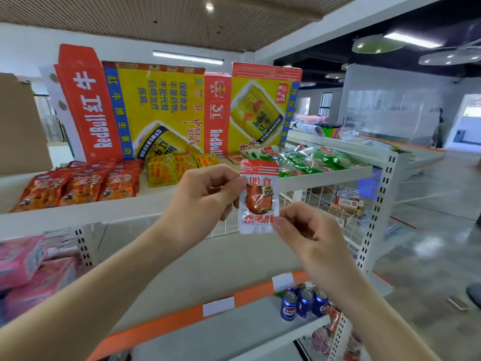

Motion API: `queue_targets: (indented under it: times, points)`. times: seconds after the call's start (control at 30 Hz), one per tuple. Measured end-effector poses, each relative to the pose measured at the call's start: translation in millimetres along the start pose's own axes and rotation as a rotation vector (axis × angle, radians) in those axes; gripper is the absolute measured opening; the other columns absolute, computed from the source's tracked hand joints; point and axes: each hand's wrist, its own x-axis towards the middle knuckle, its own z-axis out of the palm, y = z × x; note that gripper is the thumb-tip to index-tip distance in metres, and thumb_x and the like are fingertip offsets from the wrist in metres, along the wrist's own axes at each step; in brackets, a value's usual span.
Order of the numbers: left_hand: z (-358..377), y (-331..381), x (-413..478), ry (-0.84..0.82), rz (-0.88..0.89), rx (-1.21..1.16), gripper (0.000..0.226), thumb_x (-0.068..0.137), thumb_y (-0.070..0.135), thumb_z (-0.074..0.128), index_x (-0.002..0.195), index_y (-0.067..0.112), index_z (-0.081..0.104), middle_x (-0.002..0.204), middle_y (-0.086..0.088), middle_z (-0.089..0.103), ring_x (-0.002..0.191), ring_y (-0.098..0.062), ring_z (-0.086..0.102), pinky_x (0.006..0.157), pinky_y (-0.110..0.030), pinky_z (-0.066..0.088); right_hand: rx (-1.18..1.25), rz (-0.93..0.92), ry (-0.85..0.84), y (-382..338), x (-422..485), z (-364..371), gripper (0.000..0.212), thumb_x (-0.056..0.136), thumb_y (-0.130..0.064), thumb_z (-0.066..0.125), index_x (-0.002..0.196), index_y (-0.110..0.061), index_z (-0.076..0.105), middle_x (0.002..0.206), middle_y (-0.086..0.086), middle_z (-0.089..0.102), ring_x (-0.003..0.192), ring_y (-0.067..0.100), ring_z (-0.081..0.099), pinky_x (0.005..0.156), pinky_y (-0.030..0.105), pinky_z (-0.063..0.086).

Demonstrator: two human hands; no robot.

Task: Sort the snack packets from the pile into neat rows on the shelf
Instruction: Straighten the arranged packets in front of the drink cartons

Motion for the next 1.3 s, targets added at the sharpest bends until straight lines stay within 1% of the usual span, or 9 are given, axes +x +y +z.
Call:
queue_targets:
  times: [0.27, 0.4, 0.53, 0.67, 0.9, 1.0, 1.13, 1.23, 1.3]
  points:
    - [12, -9, 16, 0.003, -0.033, 0.02, 0.02, 0.097, 0.008, 0.057, 0.079, 0.0, 0.062, 0.052, 0.009, 0.053, 0.046, -0.011, 0.042, 0.047, -0.021, 0.034, 0.066, -0.003, -0.034, 11, 12, -12, 0.016, 0.092, -0.014, 0.062, 0.076, -0.011, 0.062, 0.058, -0.008, 0.046, 0.054, 0.005, 0.038, 0.051, 0.014, 0.031]
    - [17, -23, 32, -0.01, -0.029, -0.037, 0.022, 0.097, 0.007, 0.056, 0.076, 0.001, 0.059, 0.053, 0.006, 0.049, 0.047, -0.013, 0.04, 0.047, -0.019, 0.033, 0.02, -0.008, -0.033, 23, 25, -15, 0.019, 0.094, -0.017, 0.064, 0.076, -0.009, 0.061, 0.064, 0.01, 0.047, 0.058, 0.008, 0.039, 0.053, 0.018, 0.031]
    - [20, -40, 50, -0.029, -0.014, -0.062, 0.024, 0.097, 0.008, 0.056, 0.074, 0.003, 0.058, 0.053, 0.005, 0.047, 0.048, -0.013, 0.04, 0.047, -0.017, 0.034, -0.038, -0.01, -0.045, 36, 43, -17, 0.018, 0.087, -0.028, 0.061, 0.072, -0.02, 0.06, 0.06, -0.008, 0.046, 0.055, 0.006, 0.038, 0.052, 0.016, 0.031]
    - [12, -54, 67, -0.031, 0.009, -0.099, 0.023, 0.095, 0.009, 0.058, 0.073, 0.001, 0.059, 0.055, -0.004, 0.046, 0.049, -0.016, 0.04, 0.046, -0.019, 0.033, -0.054, -0.022, -0.072, 44, 65, -13, 0.02, 0.087, -0.028, 0.061, 0.068, -0.025, 0.057, 0.057, -0.011, 0.043, 0.052, 0.005, 0.036, 0.05, 0.015, 0.028]
    - [-7, -84, 84, -0.061, 0.041, -0.076, 0.023, 0.09, 0.024, 0.058, 0.069, 0.016, 0.059, 0.055, 0.003, 0.048, 0.047, -0.011, 0.043, 0.047, -0.016, 0.034, -0.025, -0.018, -0.092, 67, 91, 6, 0.02, 0.082, -0.042, 0.059, 0.071, -0.025, 0.062, 0.059, -0.004, 0.046, 0.054, 0.014, 0.04, 0.048, 0.022, 0.029]
    - [-8, -92, 91, -0.039, 0.027, -0.064, 0.026, 0.095, 0.019, 0.061, 0.07, 0.01, 0.059, 0.054, 0.003, 0.048, 0.047, -0.01, 0.044, 0.046, -0.015, 0.035, -0.017, -0.03, -0.093, 77, 98, 14, 0.022, 0.083, -0.039, 0.06, 0.075, -0.019, 0.062, 0.06, 0.006, 0.045, 0.055, 0.024, 0.039, 0.048, 0.024, 0.029]
    - [-6, -100, 100, -0.007, 0.004, -0.074, 0.023, 0.092, 0.017, 0.057, 0.073, 0.004, 0.058, 0.054, 0.0, 0.047, 0.045, -0.011, 0.043, 0.044, -0.015, 0.035, 0.019, -0.03, -0.12, 87, 111, 14, 0.017, 0.087, -0.029, 0.062, 0.076, -0.016, 0.062, 0.059, 0.0, 0.043, 0.053, 0.017, 0.036, 0.048, 0.019, 0.028]
    - [-2, -106, 108, 0.013, -0.01, -0.073, 0.022, 0.089, 0.021, 0.057, 0.072, 0.006, 0.058, 0.054, 0.001, 0.047, 0.046, -0.012, 0.042, 0.043, -0.016, 0.034, 0.026, -0.034, -0.153, 94, 122, 9, 0.024, 0.084, -0.036, 0.06, 0.077, -0.013, 0.061, 0.061, 0.007, 0.043, 0.054, 0.024, 0.037, 0.048, 0.024, 0.028]
    - [2, -110, 114, 0.023, -0.005, -0.043, 0.022, 0.091, 0.018, 0.057, 0.072, 0.007, 0.059, 0.054, 0.004, 0.049, 0.046, -0.008, 0.043, 0.044, -0.014, 0.034, 0.021, -0.037, -0.171, 102, 129, 4, 0.022, 0.085, -0.035, 0.062, 0.077, -0.014, 0.062, 0.059, 0.001, 0.043, 0.052, 0.019, 0.037, 0.048, 0.022, 0.028]
